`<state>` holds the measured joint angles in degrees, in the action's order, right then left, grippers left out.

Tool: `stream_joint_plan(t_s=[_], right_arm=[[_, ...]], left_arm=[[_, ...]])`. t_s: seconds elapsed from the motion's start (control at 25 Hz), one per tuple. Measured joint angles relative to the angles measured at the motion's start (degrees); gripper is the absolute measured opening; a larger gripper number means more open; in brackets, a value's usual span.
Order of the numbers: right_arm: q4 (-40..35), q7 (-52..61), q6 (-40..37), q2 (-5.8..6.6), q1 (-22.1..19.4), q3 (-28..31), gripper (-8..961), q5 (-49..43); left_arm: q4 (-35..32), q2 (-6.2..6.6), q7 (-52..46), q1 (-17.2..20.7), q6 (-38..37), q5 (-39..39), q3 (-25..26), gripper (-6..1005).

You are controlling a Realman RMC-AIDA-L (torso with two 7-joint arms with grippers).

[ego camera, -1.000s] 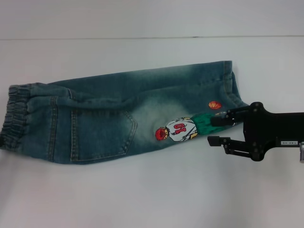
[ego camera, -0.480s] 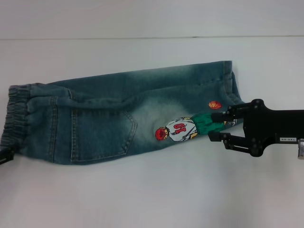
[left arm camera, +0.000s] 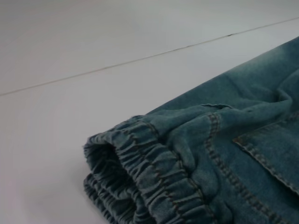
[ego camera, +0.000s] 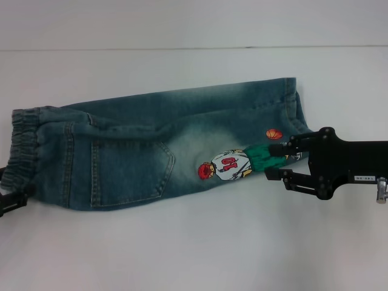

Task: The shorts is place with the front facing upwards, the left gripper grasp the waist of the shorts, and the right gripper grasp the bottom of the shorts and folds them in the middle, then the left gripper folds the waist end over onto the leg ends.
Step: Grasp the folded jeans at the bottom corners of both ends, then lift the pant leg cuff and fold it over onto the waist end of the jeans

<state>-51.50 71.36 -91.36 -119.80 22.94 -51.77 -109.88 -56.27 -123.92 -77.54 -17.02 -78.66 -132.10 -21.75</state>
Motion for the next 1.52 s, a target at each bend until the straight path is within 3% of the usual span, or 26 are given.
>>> stream_joint_plan(t_s=[0.36,0.48,0.92,1.2,1.52], right_arm=[[0.0,0.0,0.1,0.00,-0.1,0.0,414,0.0],[0.0,0.0,0.1,-0.04,-0.2,0.0,413,0.1],[0.1,-0.1,0.8,-0.17,-0.2,-0.1,412,0.2],[0.1,-0.1,1.6,-0.17,0.3,0.6,413,1.0],[4.9,-1.6,10.8,-0.35,2.7,-2.1,350,7.9]], left_arm=[[-1.4,0.00,-2.0,0.3,0.2,-0.6,-0.1,652],[-1.7,0.00,-3.3,0.0,0.1,-1.8,-0.1,442],[-2.3,0.00,-5.2,-0.8,-0.9,-1.9,-0.8,37],[-9.3,-0.03,-11.7,-1.6,-9.9,5.0,-0.6,33],[-17.4,0.23,-20.7,-4.0,-15.1,14.2,-0.8,35]])
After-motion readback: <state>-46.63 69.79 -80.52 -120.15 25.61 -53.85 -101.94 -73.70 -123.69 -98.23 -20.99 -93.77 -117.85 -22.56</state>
